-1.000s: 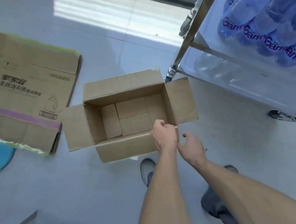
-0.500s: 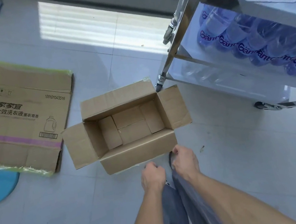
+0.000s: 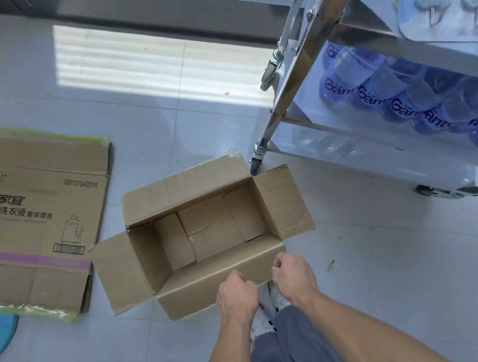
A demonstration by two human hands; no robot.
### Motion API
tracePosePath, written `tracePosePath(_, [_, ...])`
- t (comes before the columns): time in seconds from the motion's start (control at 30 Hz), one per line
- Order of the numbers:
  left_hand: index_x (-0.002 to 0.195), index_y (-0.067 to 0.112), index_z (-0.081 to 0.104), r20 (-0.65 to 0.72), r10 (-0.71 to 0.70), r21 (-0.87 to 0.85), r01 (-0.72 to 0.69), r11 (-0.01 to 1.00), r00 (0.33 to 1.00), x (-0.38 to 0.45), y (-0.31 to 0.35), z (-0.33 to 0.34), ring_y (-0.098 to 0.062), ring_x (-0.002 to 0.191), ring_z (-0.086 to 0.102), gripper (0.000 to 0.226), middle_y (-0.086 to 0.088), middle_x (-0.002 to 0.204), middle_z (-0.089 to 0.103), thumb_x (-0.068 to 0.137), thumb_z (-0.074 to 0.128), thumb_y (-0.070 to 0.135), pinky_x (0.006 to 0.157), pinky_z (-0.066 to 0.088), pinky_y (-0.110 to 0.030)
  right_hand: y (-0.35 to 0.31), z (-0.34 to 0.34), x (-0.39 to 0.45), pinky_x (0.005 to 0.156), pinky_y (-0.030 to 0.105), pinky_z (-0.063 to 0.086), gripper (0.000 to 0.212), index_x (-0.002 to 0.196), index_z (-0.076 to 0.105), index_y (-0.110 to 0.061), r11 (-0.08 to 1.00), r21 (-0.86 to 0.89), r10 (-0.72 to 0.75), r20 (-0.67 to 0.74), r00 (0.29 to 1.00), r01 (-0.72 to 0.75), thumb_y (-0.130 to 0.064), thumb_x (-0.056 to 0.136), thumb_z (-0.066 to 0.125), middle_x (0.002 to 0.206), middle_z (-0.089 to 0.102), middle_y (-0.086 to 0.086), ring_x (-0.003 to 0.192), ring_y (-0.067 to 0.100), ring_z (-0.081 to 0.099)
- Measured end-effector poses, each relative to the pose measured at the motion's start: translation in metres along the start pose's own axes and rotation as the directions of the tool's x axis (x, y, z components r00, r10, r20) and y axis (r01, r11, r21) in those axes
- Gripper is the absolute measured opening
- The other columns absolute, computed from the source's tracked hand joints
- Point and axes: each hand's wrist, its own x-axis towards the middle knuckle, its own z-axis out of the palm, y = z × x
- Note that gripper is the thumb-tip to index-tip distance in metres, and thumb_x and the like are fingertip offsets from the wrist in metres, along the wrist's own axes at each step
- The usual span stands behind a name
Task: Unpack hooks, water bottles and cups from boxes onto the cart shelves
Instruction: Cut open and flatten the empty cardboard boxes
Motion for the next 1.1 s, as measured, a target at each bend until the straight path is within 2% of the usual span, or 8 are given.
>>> tracePosePath(0.13, [0.108, 0.017, 0.058, -0.049, -0.041, 0.001, 0.041, 0.999, 0.998, 0.001, 0.012, -0.029, -0.027, 0.093, 0.057, 0.024, -0.009, 0.113, 0.067, 0.087, 0.046, 0.016, 0.075, 0.042, -0.028, -0.025, -0.02, 0.007, 0.073, 0.031, 0.048, 0.015, 0.097, 0.057, -0.015, 0.999, -0.046, -0.019, -0.045, 0.999, 0.017, -0.007, 0.088, 0.048, 0.096, 0.066, 0.008, 0.086, 0.025, 0.06])
tracePosePath(0.2, [0.117, 0.018, 0.056, -0.083, -0.067, -0.012, 0.067, 0.998, 0.994, 0.006, 0.019, -0.04, -0.028, 0.099, 0.059, 0.031, -0.009, 0.116, 0.065, 0.088, 0.045, 0.015, 0.079, 0.045, -0.03, -0.041, -0.026, 0.011, 0.077, 0.033, 0.049, 0.019, 0.101, 0.055, -0.015, 0.997, -0.058, -0.058, -0.036, 0.998, 0.056, -0.006, 0.085, 0.048, 0.099, 0.064, 0.008, 0.091, 0.026, 0.059])
tracePosePath(0.33, [0.129, 0.014, 0.054, -0.129, -0.031, -0.092, 0.019, 0.996, 0.991, 0.027, 0.038, -0.05, -0.029, 0.112, 0.058, 0.039, -0.01, 0.123, 0.062, 0.09, 0.047, 0.016, 0.086, 0.046, -0.032, -0.07, -0.026, 0.026, 0.086, 0.039, 0.047, 0.029, 0.115, 0.055, -0.014, 0.974, -0.143, -0.182, -0.015, 0.983, 0.178, -0.009, 0.088, 0.047, 0.111, 0.061, 0.009, 0.108, 0.028, 0.053])
tracePosePath(0.47, [0.128, 0.015, 0.054, -0.113, -0.038, -0.116, 0.025, 0.993, 0.993, 0.029, 0.038, -0.045, -0.026, 0.109, 0.058, 0.038, -0.008, 0.122, 0.061, 0.091, 0.047, 0.014, 0.078, 0.041, -0.03, -0.071, -0.012, 0.036, 0.087, 0.037, 0.044, 0.032, 0.122, 0.054, -0.012, 0.964, -0.205, -0.163, 0.052, 0.985, 0.17, -0.012, 0.09, 0.049, 0.119, 0.058, 0.011, 0.114, 0.029, 0.051])
tracePosePath(0.67, [0.135, 0.018, 0.049, -0.076, -0.03, -0.01, 0.03, 1.0, 0.997, 0.032, 0.001, -0.06, -0.022, 0.108, 0.061, 0.043, -0.004, 0.126, 0.06, 0.093, 0.042, 0.013, 0.088, 0.05, -0.034, -0.064, 0.007, 0.029, 0.087, 0.03, 0.045, 0.039, 0.127, 0.052, -0.019, 0.962, -0.232, -0.127, 0.08, 0.989, 0.142, -0.011, 0.089, 0.046, 0.119, 0.057, 0.006, 0.113, 0.023, 0.053])
tracePosePath(0.93, [0.124, 0.02, 0.052, -0.121, 0.005, 0.09, 0.006, 0.996, 0.993, 0.041, -0.043, -0.09, -0.017, 0.102, 0.059, 0.033, 0.0, 0.119, 0.059, 0.094, 0.041, 0.014, 0.079, 0.046, -0.028, -0.079, 0.004, 0.019, 0.082, 0.027, 0.045, 0.04, 0.126, 0.052, -0.022, 0.975, -0.178, -0.127, 0.038, 0.991, 0.132, -0.01, 0.088, 0.047, 0.115, 0.057, 0.002, 0.107, 0.019, 0.055])
tracePosePath(1.03, [0.123, 0.019, 0.053, -0.11, 0.058, 0.191, -0.036, 0.981, 0.992, 0.055, -0.05, -0.085, -0.019, 0.104, 0.06, 0.033, -0.002, 0.119, 0.06, 0.093, 0.042, 0.011, 0.079, 0.044, -0.027, -0.075, 0.015, 0.029, 0.085, 0.03, 0.046, 0.043, 0.125, 0.052, -0.02, 0.942, -0.275, -0.189, 0.046, 0.981, 0.195, -0.003, 0.086, 0.046, 0.115, 0.057, 0.003, 0.107, 0.02, 0.054])
tracePosePath(1.1, [0.123, 0.017, 0.051, -0.065, 0.133, 0.294, -0.108, 0.95, 0.989, 0.071, -0.054, -0.071, -0.02, 0.109, 0.057, 0.033, -0.005, 0.121, 0.057, 0.092, 0.044, 0.009, 0.087, 0.046, -0.029, -0.069, 0.03, 0.045, 0.087, 0.032, 0.045, 0.043, 0.124, 0.05, -0.019, 0.886, -0.388, -0.243, 0.077, 0.967, 0.253, -0.001, 0.085, 0.047, 0.118, 0.055, 0.005, 0.109, 0.023, 0.051])
